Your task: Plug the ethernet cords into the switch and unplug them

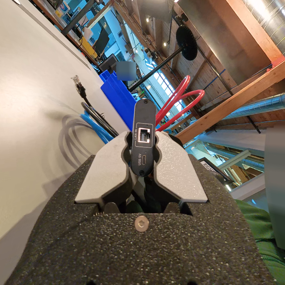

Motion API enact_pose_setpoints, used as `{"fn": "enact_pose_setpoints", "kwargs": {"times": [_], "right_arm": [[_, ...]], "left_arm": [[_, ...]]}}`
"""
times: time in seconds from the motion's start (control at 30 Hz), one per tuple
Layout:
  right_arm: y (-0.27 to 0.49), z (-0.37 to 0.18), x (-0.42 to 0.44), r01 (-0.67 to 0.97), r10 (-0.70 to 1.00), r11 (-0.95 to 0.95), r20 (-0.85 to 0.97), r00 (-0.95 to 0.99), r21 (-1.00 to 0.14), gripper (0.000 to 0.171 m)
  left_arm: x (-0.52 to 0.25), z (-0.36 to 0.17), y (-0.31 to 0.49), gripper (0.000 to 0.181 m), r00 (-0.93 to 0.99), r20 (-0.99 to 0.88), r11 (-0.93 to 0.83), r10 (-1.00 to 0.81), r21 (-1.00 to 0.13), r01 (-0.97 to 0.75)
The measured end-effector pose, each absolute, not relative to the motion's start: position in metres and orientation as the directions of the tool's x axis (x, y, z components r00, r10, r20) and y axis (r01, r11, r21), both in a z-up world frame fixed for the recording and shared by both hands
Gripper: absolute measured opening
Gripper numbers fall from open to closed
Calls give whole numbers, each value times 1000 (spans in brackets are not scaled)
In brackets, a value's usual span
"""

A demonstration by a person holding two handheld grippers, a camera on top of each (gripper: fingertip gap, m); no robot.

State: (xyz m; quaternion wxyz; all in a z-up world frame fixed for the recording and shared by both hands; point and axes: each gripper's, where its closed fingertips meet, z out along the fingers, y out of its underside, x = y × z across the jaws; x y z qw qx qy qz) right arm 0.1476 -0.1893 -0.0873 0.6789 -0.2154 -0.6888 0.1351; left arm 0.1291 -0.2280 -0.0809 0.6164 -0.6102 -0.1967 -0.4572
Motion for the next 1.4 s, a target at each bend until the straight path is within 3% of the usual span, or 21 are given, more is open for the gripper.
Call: {"fn": "enact_pose_setpoints", "kwargs": {"times": [0.2,0.57,0.7,0.87,1.0,1.4], "right_arm": [[-194,-90,148,32,516,856,857,-16,-515,13],[-200,-88,153,22,274,961,960,55,-275,14],[-204,-87,156,-13,244,970,968,58,-243,13],[-202,-89,155,-37,348,937,937,2,-348,13],[-201,-92,156,-49,494,865,865,-88,-499,14],[-201,-112,149,100,762,615,556,-332,-783,18]], "left_arm": [[129,-85,-232,27,465,819,-166,-336,-537,827],[130,-89,-236,27,407,847,-169,-343,-482,860],[129,-89,-237,27,401,847,-169,-348,-478,862],[129,-89,-236,27,398,850,-165,-344,-473,866],[130,-89,-236,27,409,848,-163,-337,-481,861],[135,-98,-235,27,514,811,-183,-277,-570,801]]}}
